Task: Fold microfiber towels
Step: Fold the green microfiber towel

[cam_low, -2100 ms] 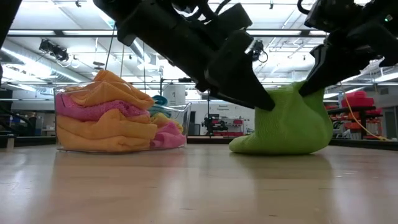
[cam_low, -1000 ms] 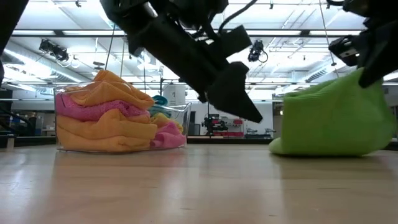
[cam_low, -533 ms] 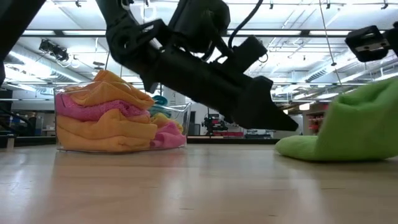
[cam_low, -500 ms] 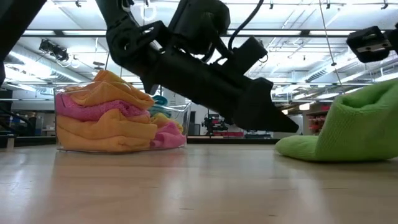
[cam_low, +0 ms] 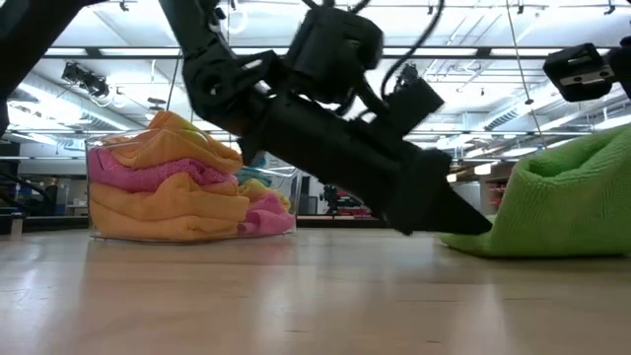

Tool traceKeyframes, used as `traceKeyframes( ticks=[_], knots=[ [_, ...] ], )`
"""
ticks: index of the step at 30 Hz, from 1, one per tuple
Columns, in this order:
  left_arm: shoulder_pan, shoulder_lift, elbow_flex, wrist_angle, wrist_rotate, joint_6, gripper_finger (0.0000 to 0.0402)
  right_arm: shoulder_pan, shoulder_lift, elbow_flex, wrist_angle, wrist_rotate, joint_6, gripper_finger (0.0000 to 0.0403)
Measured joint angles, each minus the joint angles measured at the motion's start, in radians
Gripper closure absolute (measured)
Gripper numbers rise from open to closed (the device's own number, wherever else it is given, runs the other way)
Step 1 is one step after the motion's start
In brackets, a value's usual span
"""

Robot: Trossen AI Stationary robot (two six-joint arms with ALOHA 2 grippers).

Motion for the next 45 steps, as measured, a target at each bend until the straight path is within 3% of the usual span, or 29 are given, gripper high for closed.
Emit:
traceKeyframes(
  ticks=[6, 12, 16, 27, 34, 45],
  knots=[
    [-0.002, 0.022, 0.066, -0.138, -0.010, 0.020, 0.0290, 0.001, -0.007, 0.000, -0.010, 0.012, 0.069, 0.0393],
    [-0.002, 0.021, 0.066, -0.151, -0.010, 0.023, 0.0292, -0.011, -0.026, 0.000, -0.060, 0.082, 0.172, 0.0393],
    [-0.002, 0.021, 0.066, -0.154, -0.011, 0.024, 0.0294, -0.065, -0.032, 0.000, -0.144, 0.136, 0.268, 0.0393],
    [-0.007, 0.021, 0.065, -0.167, -0.014, 0.020, 0.0294, -0.232, -0.032, 0.000, -0.242, 0.144, 0.348, 0.0393],
    [-0.007, 0.021, 0.065, -0.169, -0.013, 0.018, 0.0294, -0.311, -0.021, 0.000, -0.260, 0.150, 0.355, 0.0393],
    [-0.007, 0.021, 0.064, -0.172, -0.013, 0.008, 0.0294, -0.417, 0.061, -0.033, -0.173, 0.135, 0.238, 0.0389]
  ],
)
